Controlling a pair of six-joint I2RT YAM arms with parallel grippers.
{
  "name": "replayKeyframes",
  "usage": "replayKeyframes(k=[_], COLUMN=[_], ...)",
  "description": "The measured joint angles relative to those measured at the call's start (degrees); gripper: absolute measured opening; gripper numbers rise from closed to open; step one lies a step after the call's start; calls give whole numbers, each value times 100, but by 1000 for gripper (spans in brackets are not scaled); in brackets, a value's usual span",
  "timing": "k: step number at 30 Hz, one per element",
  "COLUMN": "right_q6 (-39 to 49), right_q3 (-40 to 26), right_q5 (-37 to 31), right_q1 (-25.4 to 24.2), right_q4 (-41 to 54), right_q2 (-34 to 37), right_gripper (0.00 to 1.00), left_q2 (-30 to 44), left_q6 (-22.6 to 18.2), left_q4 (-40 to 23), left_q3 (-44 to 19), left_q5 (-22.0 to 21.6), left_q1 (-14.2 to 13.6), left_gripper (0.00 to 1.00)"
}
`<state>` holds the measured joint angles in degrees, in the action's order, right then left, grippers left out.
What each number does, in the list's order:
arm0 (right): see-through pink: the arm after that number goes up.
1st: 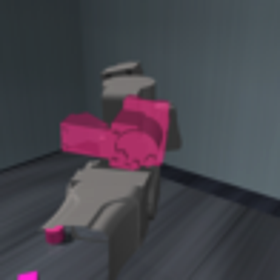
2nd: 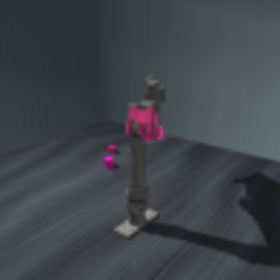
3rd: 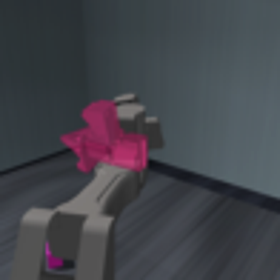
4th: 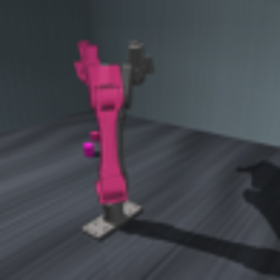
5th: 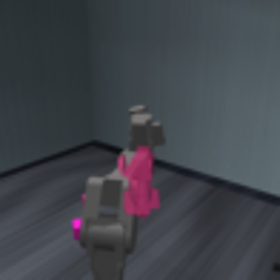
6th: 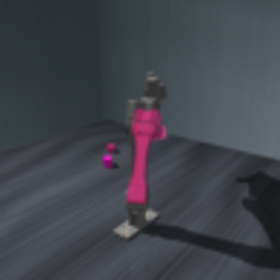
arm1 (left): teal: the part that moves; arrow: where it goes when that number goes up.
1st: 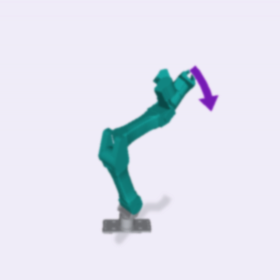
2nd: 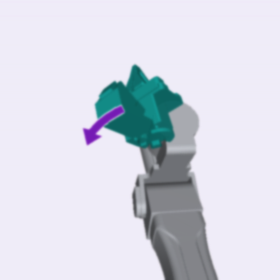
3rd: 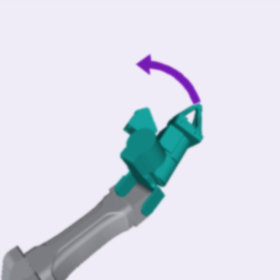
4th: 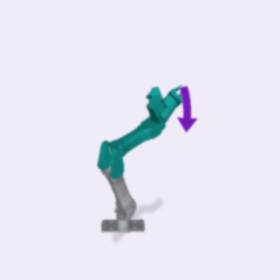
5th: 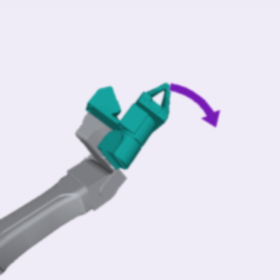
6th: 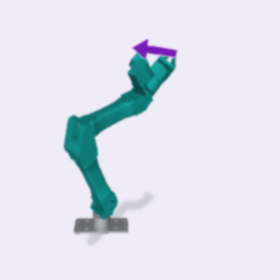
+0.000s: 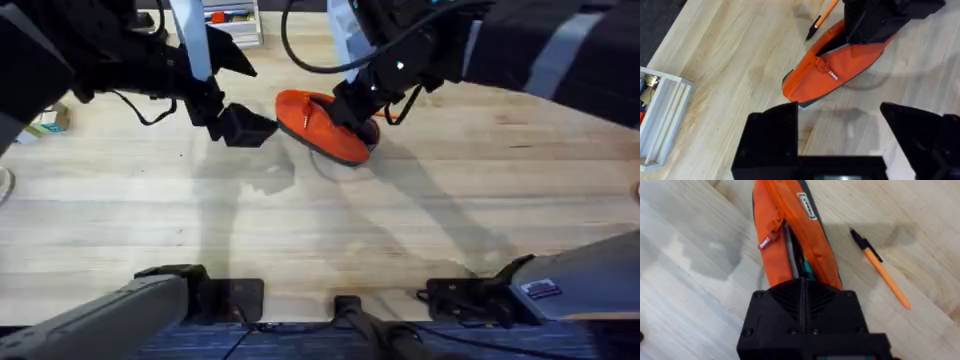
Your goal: Unzip the bag, pick up the pens from the table one at a time and place them inside, then zip the bag closed.
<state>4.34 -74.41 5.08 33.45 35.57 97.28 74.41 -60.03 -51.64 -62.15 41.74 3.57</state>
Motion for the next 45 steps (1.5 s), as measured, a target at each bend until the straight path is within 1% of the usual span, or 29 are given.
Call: replayKeyframes(k=[6,13,14,18,19,20,21,23,34,38,45], right_q6=[0,0,-14,23,24,33,47,44,45,42,48], right_q3=[0,-2,-2,-2,-2,-2,-2,-2,-56,-390,-1276], right_q5=[-20,-22,-24,-66,-76,-79,-79,-76,-76,-61,-61], right_q1=[0,0,0,0,0,0,0,9,13,13,-33], right_q4=[-85,-103,-103,-76,-77,-79,-79,-79,10,405,1128], right_q2=[274,362,362,362,362,362,362,362,362,362,338], right_gripper=[30,30,71,640,803,927,978,995,998,998,998], left_q2=[0,-2,0,-1,0,0,0,0,-2,-2,-2], left_q6=[0,0,0,0,0,0,0,0,0,0,0], left_q4=[0,2,2,2,2,2,2,2,45,46,46], left_q3=[0,0,0,0,0,0,0,0,0,0,0], left_q5=[0,0,0,0,0,0,0,0,0,0,0], left_q1=[0,0,0,0,0,0,0,0,0,0,0], left_gripper=[993,993,993,993,993,993,993,993,994,993,993])
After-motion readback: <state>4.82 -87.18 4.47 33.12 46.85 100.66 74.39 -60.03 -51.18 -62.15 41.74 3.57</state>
